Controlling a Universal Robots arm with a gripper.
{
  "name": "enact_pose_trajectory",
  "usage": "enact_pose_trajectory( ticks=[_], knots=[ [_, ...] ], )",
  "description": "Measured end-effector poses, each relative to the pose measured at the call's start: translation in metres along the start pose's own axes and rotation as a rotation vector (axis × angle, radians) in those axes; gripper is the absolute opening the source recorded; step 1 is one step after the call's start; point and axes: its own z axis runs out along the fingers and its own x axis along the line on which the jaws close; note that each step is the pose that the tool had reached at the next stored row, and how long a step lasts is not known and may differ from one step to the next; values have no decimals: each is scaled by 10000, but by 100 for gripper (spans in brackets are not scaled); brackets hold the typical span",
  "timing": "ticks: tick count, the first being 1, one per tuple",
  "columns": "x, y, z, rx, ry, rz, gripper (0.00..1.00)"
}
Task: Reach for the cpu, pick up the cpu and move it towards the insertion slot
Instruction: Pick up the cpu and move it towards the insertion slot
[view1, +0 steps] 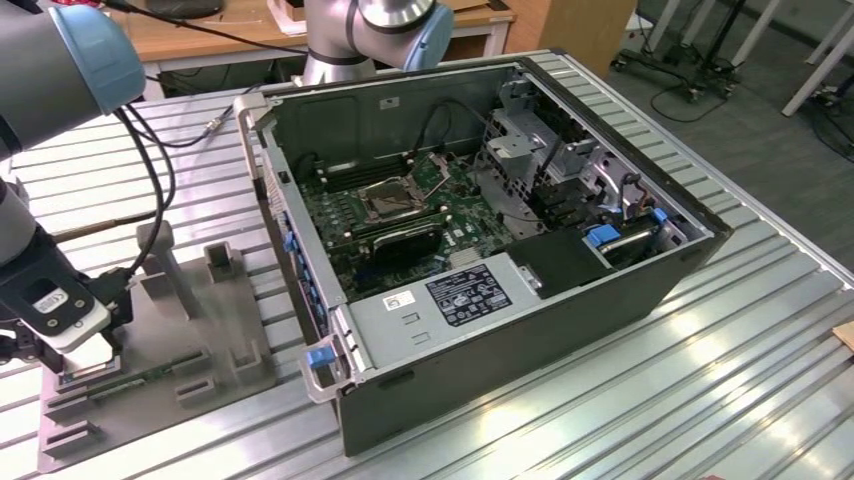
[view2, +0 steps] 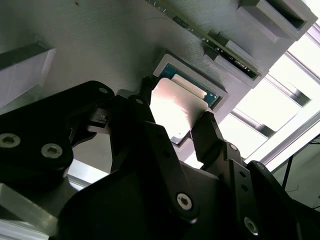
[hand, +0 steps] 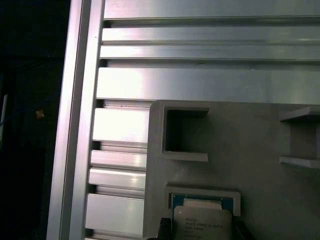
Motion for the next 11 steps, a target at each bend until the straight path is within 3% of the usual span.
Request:
enact_pose_trajectory(
  ticks=[11],
  knots=[
    [0,0,3,0,0,0,54]
  ],
)
